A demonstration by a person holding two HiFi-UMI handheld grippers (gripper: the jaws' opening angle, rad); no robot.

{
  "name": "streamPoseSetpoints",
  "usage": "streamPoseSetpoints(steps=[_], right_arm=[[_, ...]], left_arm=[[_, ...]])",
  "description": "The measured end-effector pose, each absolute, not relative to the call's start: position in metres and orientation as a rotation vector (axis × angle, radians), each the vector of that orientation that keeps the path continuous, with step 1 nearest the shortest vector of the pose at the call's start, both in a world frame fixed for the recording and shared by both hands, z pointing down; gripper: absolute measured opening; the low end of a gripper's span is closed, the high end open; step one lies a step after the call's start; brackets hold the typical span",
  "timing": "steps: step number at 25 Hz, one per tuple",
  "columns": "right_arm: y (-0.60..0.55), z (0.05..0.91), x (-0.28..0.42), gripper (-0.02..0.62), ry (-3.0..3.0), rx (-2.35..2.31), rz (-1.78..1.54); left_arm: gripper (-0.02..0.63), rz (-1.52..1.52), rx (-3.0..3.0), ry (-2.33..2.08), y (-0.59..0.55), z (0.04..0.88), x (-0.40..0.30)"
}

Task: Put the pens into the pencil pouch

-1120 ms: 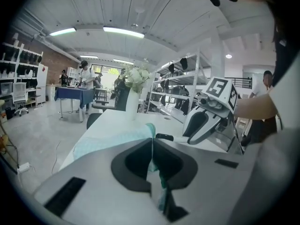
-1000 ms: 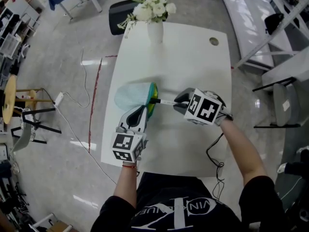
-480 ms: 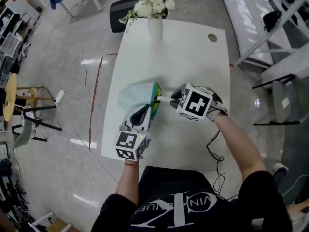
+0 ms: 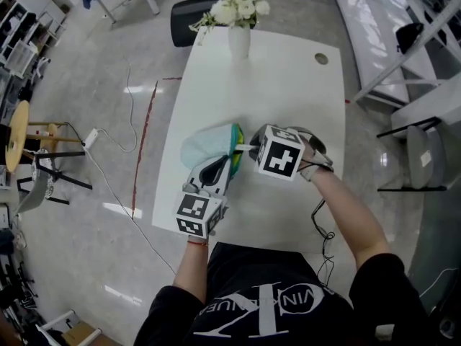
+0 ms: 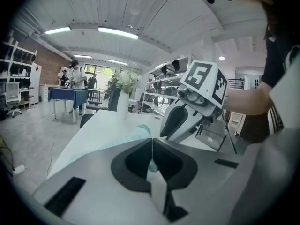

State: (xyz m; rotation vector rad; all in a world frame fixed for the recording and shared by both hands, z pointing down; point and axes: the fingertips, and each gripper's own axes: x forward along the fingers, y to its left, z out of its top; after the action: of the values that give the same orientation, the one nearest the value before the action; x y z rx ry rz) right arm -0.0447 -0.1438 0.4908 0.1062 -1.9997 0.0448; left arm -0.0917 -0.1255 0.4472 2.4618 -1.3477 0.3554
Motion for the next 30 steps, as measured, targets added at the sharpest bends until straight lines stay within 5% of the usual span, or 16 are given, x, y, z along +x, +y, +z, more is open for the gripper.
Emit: streamPoseSetpoints(steps=[10,19,30], right_arm=[[-0.137,0.486,-0.055,0.080,-1.910,0.034,-0.152],[-0.140,0.458,-0.054,0.120,-2.229,0.176,0.060],[-0.150,0.456,-0.010,0.011,-2.410,0.446,0.343]], left_arm=[[0.008,0.388,2.541,-1.260,-0.116,0.440,-0.070],[0.008,0.299,2.451,-1.322,-0.123,0.435,-0.088],[0.008,0.296,2.447,-1.328,-0.123,0.436,-0.096]])
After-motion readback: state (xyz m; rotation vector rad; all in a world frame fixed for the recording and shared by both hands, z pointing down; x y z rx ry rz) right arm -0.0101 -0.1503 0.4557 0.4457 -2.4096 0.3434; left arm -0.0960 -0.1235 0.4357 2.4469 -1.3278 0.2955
